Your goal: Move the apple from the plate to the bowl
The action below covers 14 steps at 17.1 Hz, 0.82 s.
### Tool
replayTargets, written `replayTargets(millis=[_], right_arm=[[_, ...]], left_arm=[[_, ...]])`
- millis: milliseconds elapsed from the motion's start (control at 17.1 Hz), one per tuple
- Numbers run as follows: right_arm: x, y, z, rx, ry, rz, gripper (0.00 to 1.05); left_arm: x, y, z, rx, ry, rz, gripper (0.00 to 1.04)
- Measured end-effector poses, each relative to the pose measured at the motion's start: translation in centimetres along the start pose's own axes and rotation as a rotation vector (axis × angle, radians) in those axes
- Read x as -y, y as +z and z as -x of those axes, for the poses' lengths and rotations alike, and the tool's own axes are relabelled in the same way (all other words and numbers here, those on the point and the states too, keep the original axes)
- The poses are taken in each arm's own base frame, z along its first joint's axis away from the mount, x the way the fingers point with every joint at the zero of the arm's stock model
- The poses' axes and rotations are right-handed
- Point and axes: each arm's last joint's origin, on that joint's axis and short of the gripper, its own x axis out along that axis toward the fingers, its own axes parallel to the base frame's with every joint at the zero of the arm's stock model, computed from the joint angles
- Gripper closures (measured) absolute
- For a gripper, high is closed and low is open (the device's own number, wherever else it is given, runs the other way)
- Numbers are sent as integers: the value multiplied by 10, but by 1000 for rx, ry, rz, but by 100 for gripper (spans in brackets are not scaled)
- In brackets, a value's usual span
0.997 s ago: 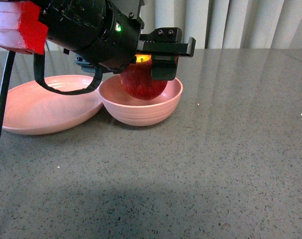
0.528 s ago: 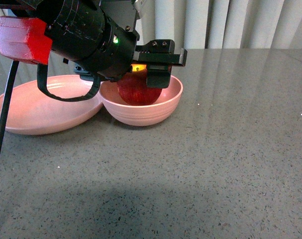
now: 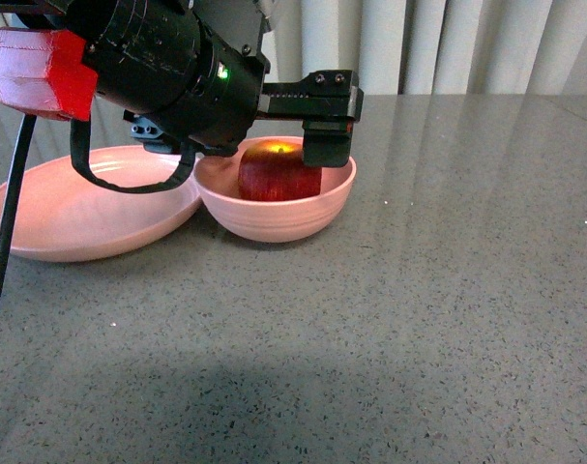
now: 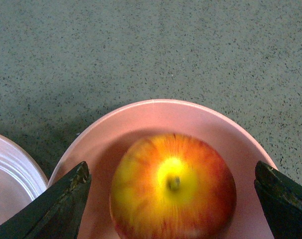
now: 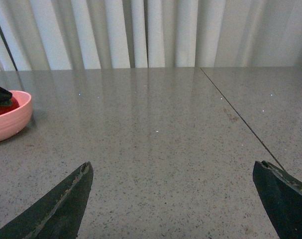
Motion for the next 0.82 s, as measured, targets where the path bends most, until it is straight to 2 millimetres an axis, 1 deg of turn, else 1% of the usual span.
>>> replayTargets(millis=[117, 176, 235, 352, 411, 469, 587, 645, 704, 762, 821], right_arm=[[0, 0, 0, 0, 0, 0, 7], [0, 0, 0, 0, 0, 0, 7], [0, 0, 0, 0, 0, 0, 7], [0, 0, 0, 0, 0, 0, 7], [0, 0, 0, 0, 0, 0, 7], [0, 0, 0, 0, 0, 0, 7], [0, 0, 0, 0, 0, 0, 7], [0, 0, 0, 0, 0, 0, 7], [0, 0, 0, 0, 0, 0, 7], [0, 0, 0, 0, 0, 0, 7], [0, 0, 0, 1, 0, 0, 7]], left_arm=[[-2, 7, 6, 33, -7, 16, 7], [-2, 12, 12, 60, -9, 20, 7], [-2, 25, 24, 133, -17, 25, 7], [-4, 51, 59, 285, -14, 44, 7], [-5, 60, 76, 360, -9, 49, 7], [-9, 64, 100, 425, 7, 57, 7], [-22, 57, 137, 504, 63, 64, 7], [-30, 49, 156, 536, 91, 74, 7], [-35, 43, 169, 561, 110, 80, 7], [-42, 36, 188, 594, 140, 88, 7], [-44, 34, 193, 601, 149, 91, 7]])
